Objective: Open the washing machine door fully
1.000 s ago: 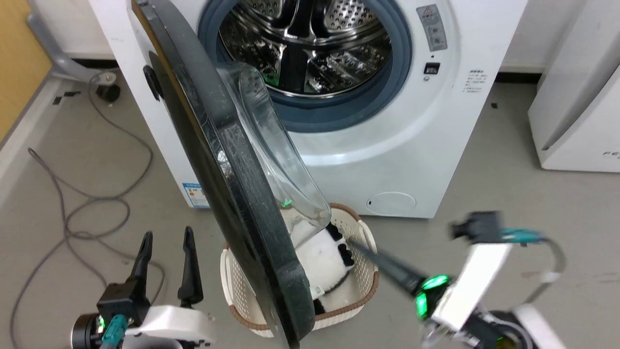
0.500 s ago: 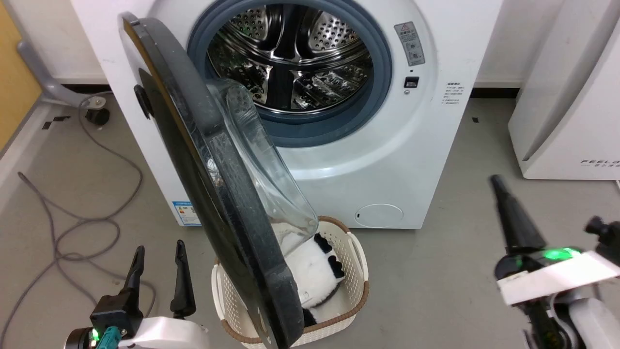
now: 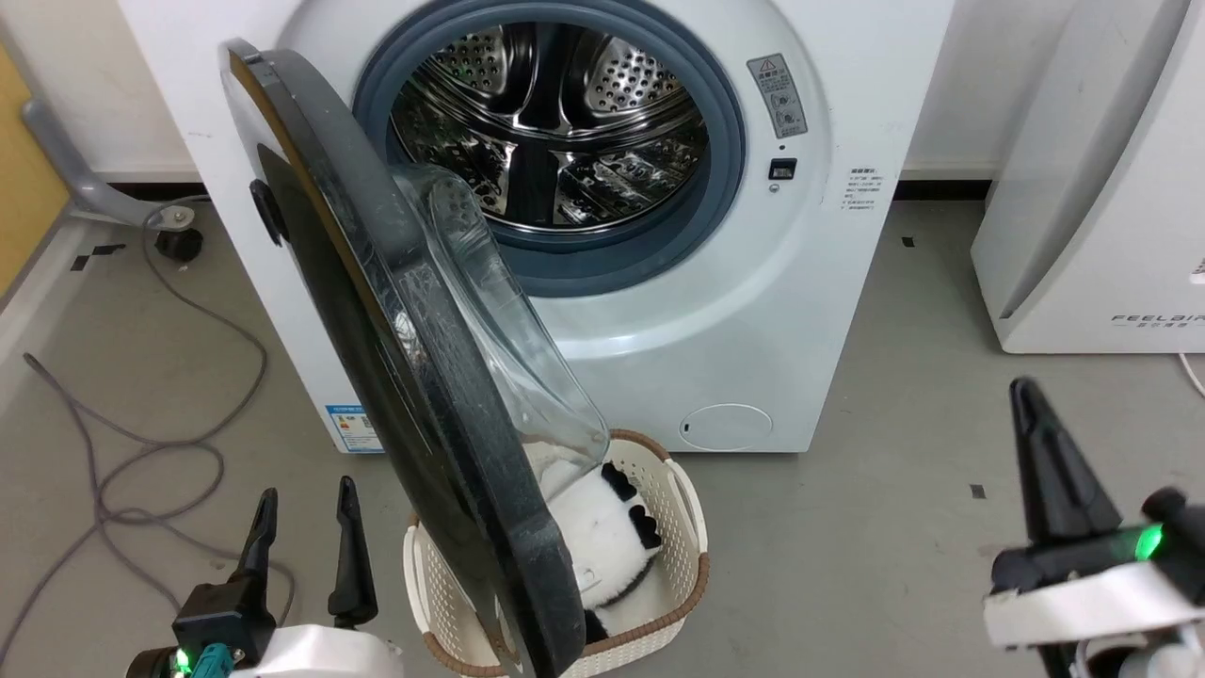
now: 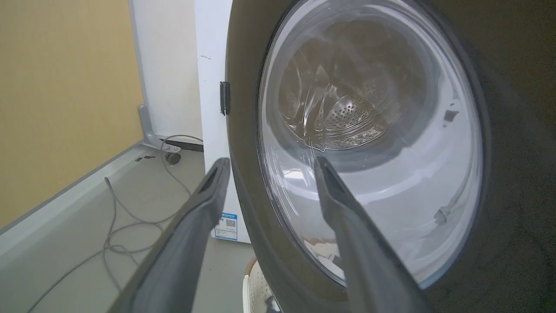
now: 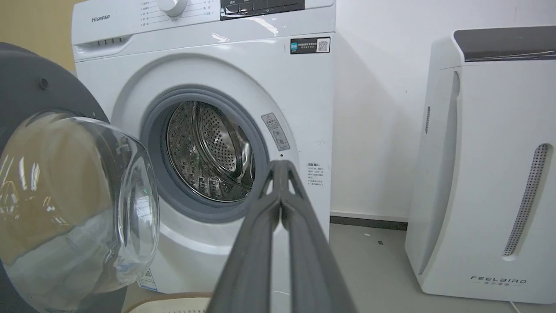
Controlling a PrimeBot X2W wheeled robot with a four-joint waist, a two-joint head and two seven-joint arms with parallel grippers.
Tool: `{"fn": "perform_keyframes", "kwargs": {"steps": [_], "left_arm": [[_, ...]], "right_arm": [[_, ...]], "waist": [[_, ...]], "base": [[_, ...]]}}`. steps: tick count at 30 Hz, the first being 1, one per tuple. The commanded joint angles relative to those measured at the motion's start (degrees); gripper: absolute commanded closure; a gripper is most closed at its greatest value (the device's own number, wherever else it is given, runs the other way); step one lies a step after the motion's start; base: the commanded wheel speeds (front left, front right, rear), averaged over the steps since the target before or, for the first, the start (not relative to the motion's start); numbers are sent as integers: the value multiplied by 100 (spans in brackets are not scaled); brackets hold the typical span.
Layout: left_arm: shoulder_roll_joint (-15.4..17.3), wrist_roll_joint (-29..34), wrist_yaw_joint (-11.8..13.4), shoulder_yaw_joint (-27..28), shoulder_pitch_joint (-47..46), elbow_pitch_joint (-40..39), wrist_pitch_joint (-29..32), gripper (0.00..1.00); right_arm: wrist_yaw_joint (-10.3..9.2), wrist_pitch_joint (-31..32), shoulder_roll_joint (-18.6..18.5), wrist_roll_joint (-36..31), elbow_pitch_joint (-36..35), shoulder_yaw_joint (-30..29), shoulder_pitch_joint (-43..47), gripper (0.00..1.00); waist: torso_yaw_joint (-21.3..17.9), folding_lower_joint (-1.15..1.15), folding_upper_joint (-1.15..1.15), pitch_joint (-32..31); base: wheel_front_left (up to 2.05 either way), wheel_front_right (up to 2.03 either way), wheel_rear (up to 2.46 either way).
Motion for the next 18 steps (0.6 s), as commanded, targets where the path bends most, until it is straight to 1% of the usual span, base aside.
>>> {"fn": "perform_keyframes", "kwargs": {"steps": [1,4,8,9,12,17,18], "left_arm": [[8,56,-28,1,76,-11,-30,0],[8,65,-33,0,78,-10,-30,0],[8,64,-46,-25,71,0,-30,0],[8,53,-45,-37,63,7,-30,0],[8,40,-41,-52,67,15,-30,0],[8,33,-44,-68,73,25,-30,0],[8,33,-44,-69,74,27,-30,0]], "right_arm": [[30,-24,91,-81,-58,-33,134,100],[30,-24,248,-473,-101,-75,361,100],[30,-24,504,-691,-99,-110,655,100],[30,-24,638,-682,-62,-154,816,100],[30,-24,732,-527,-12,-140,939,100],[30,-24,794,-454,29,-101,1029,100],[30,-24,801,-439,40,-92,1042,94]], "waist": [[-1,0,0,-4],[-2,0,0,-12],[21,0,0,-17],[35,0,0,-13],[41,0,0,-10],[60,0,0,-14],[65,0,0,-14]], "base": [[0,0,0],[0,0,0],[0,0,0],[0,0,0],[0,0,0],[0,0,0],[0,0,0]]}}
